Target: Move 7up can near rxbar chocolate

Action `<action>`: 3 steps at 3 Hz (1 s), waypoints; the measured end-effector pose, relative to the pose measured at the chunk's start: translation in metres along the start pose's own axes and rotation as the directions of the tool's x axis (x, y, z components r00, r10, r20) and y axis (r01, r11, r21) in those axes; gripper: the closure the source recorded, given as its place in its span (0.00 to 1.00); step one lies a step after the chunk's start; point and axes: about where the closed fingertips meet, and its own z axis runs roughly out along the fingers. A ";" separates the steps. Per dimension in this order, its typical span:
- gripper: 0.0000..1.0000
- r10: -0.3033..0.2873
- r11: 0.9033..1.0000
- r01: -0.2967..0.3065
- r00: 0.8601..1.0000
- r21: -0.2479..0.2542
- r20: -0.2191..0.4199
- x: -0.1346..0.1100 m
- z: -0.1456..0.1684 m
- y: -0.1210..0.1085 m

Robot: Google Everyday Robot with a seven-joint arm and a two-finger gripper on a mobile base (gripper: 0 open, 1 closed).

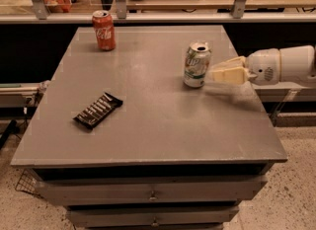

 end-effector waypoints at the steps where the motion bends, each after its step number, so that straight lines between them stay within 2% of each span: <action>1: 0.62 -0.011 1.000 0.011 1.000 -0.006 0.017 0.003 -0.005 0.001; 3: 0.15 -0.054 0.998 0.055 0.997 -0.009 0.055 -0.007 -0.009 -0.004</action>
Offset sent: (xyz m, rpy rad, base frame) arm 0.0016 -0.0259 0.0082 0.0183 -0.0795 -0.0084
